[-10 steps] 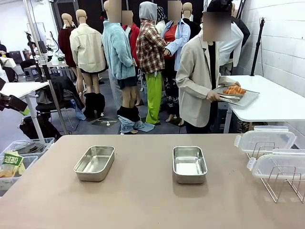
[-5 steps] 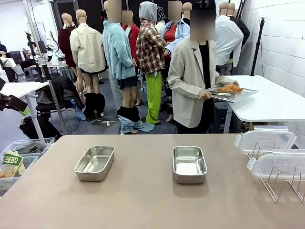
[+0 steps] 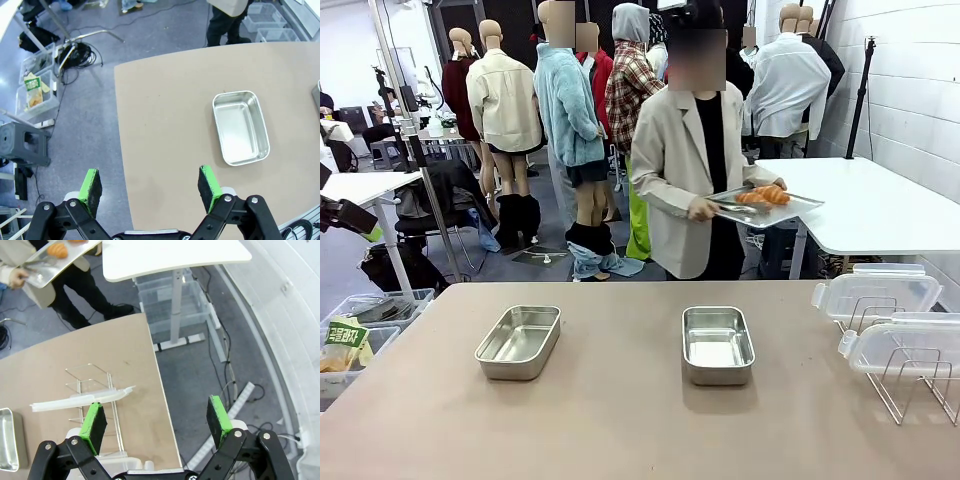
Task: Place the bread in airtight containers.
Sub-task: Lift both Airtight Container.
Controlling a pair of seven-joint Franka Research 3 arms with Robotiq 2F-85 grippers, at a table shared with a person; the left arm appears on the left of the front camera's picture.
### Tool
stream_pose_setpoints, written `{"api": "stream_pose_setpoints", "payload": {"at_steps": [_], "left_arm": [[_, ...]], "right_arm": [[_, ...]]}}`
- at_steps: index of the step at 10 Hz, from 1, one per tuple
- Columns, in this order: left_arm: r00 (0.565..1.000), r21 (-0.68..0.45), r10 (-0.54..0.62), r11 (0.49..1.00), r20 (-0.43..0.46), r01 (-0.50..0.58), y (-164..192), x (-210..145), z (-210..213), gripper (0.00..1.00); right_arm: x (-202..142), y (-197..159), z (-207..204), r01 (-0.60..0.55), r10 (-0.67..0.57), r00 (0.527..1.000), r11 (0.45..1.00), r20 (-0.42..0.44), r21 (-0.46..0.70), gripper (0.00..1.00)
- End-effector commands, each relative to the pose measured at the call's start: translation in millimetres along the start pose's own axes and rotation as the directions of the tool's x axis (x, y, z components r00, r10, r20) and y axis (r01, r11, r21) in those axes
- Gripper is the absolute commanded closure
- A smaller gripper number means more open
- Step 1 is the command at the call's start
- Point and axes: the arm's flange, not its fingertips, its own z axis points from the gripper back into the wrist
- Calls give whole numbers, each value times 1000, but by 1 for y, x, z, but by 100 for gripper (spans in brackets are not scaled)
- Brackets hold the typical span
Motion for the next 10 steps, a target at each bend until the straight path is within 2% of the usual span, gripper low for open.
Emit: {"api": "stream_pose_setpoints", "payload": {"at_steps": [1,10], "left_arm": [[1000,2,0,1000,2,0,1,0,1,0],[1000,2,0,1000,2,0,1,0,1,0]], "right_arm": [[-1,1,0,8,-8,1000,1000,-5,-6,0],[-1,1,0,8,-8,1000,1000,-5,-6,0]]}}
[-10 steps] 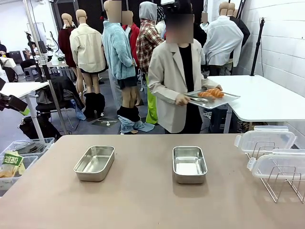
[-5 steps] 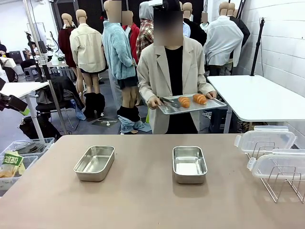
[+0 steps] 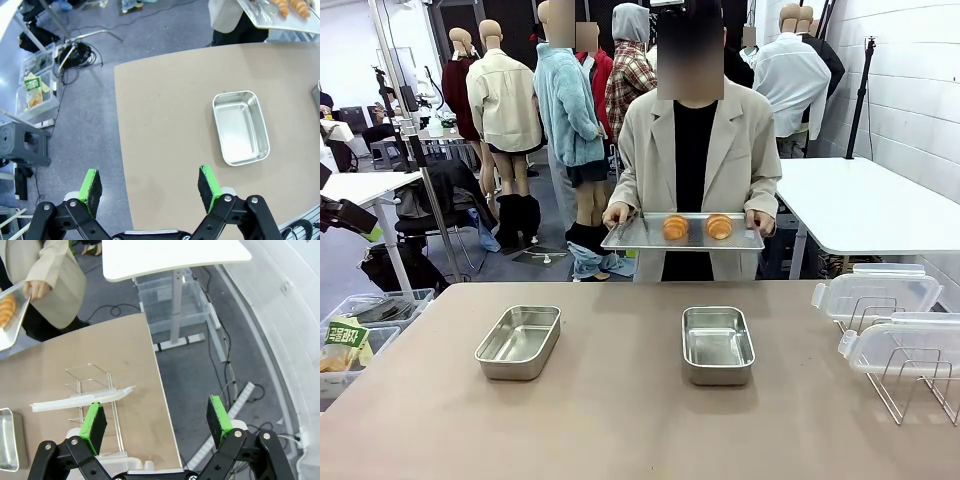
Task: Place the bread in airtight containers.
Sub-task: Lift both Airtight Container.
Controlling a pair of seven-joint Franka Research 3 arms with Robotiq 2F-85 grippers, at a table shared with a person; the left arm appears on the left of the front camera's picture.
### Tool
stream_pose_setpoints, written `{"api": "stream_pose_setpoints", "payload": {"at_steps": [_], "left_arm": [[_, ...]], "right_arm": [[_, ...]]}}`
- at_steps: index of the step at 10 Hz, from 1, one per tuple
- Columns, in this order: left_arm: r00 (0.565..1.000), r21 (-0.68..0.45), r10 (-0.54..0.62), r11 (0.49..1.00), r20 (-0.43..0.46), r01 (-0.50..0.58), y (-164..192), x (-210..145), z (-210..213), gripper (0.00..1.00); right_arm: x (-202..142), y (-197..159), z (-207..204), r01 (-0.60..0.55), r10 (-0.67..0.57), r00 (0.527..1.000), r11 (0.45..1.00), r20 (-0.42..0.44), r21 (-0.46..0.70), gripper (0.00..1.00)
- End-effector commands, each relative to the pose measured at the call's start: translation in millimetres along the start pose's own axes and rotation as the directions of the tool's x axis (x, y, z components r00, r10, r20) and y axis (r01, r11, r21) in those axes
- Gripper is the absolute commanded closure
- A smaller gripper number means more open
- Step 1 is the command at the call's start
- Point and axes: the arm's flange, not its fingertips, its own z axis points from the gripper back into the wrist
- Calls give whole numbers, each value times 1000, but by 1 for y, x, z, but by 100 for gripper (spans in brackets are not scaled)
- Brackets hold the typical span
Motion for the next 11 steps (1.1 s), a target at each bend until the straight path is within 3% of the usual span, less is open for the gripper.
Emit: {"api": "stream_pose_setpoints", "payload": {"at_steps": [1,11], "left_arm": [[1000,2,0,1000,2,0,1,0,1,0],[1000,2,0,1000,2,0,1,0,1,0]], "right_arm": [[-1,1,0,8,-8,1000,1000,-5,-6,0],[-1,1,0,8,-8,1000,1000,-5,-6,0]]}}
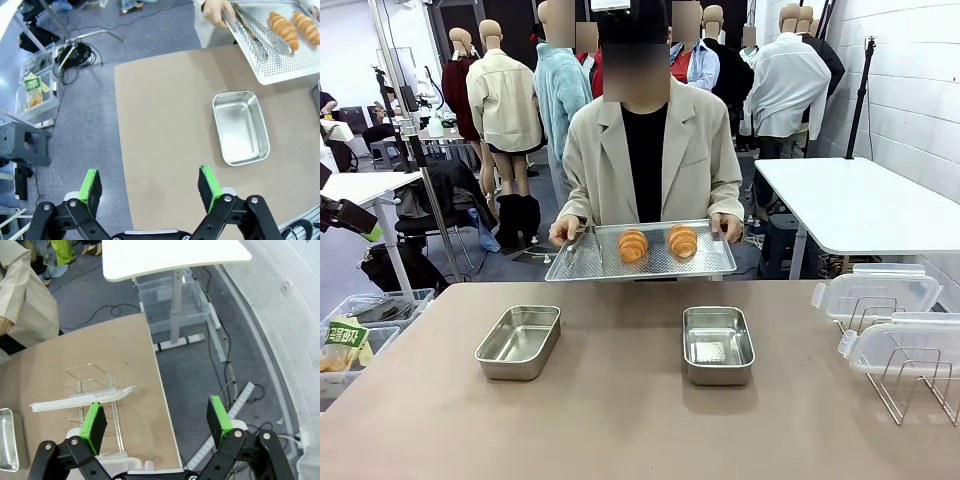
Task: Place the bread in airtight containers.
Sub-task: Lift both Airtight Container.
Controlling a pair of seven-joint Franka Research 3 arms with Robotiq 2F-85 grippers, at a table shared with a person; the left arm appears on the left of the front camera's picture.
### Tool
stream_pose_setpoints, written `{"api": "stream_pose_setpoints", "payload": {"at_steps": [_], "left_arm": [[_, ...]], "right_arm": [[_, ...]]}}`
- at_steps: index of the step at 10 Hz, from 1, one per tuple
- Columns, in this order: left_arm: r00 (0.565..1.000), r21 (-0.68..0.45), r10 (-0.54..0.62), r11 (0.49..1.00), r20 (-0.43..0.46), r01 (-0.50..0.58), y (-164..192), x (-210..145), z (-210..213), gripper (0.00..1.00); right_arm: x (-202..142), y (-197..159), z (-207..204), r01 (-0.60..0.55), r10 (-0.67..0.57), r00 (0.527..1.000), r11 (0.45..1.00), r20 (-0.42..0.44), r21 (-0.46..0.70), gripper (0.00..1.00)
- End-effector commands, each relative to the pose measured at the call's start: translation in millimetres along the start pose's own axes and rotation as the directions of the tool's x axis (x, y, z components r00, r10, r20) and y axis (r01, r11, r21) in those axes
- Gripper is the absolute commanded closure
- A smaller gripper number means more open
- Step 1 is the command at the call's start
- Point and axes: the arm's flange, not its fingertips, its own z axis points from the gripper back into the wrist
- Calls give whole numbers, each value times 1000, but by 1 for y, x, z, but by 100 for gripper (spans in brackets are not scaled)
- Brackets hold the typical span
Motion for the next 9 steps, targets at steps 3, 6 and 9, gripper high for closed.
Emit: {"api": "stream_pose_setpoints", "payload": {"at_steps": [3,6,9], "left_arm": [[1000,2,0,1000,2,0,1,0,1,0],[1000,2,0,1000,2,0,1,0,1,0],[1000,2,0,1000,2,0,1,0,1,0]], "right_arm": [[-1,1,0,8,-8,1000,1000,-5,-6,0],[-1,1,0,8,-8,1000,1000,-5,-6,0],[-1,1,0,8,-8,1000,1000,-5,-6,0]]}}
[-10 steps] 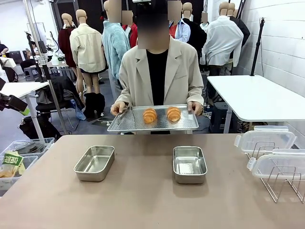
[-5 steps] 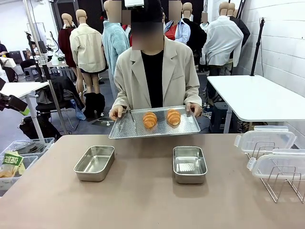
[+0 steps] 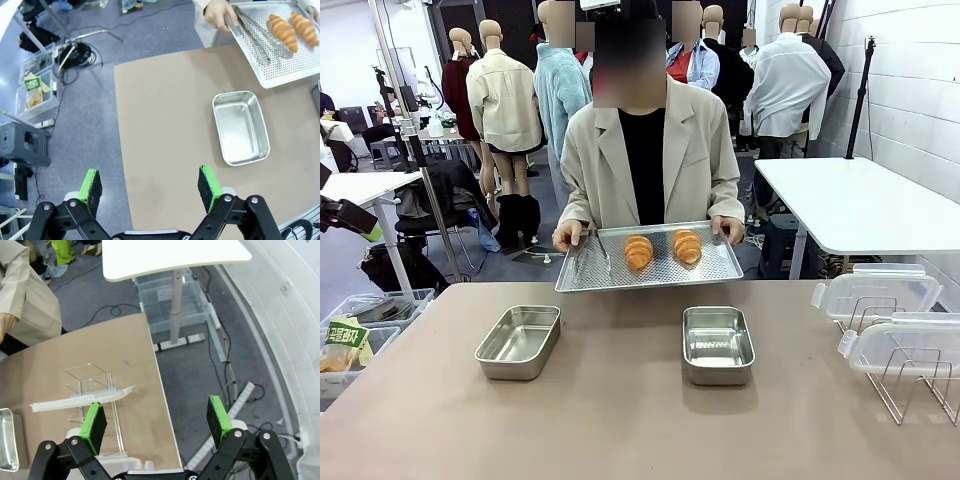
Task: Place the bread in airtight containers.
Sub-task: Lift both Airtight Container.
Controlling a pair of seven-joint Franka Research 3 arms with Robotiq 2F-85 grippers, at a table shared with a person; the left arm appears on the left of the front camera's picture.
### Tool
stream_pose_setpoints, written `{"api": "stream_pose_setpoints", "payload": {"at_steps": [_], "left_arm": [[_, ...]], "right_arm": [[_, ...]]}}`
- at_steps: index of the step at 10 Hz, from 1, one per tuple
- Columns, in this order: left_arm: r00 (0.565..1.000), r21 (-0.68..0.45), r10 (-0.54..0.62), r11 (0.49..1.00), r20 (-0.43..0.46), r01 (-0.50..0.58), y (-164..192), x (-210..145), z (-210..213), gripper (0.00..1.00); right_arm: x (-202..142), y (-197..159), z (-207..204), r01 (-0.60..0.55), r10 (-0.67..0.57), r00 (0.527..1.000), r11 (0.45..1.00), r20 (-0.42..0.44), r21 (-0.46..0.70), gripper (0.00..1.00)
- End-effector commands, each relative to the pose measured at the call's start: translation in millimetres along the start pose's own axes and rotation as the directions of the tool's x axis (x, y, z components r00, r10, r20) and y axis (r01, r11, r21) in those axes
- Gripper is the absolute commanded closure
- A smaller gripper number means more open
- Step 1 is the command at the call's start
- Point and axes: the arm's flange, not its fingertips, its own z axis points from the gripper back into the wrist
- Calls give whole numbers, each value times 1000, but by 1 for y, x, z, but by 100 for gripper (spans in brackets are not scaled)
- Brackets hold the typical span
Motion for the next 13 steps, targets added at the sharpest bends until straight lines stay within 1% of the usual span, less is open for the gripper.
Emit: {"api": "stream_pose_setpoints", "payload": {"at_steps": [1,12,13], "left_arm": [[1000,2,0,1000,2,0,1,0,1,0],[1000,2,0,1000,2,0,1,0,1,0],[1000,0,0,1000,0,0,0,0,0,0]], "right_arm": [[-1,1,0,8,-8,1000,1000,-5,-6,0],[0,0,0,0,0,1000,1000,0,0,0],[6,19,6,-39,39,999,999,15,26,0]]}}
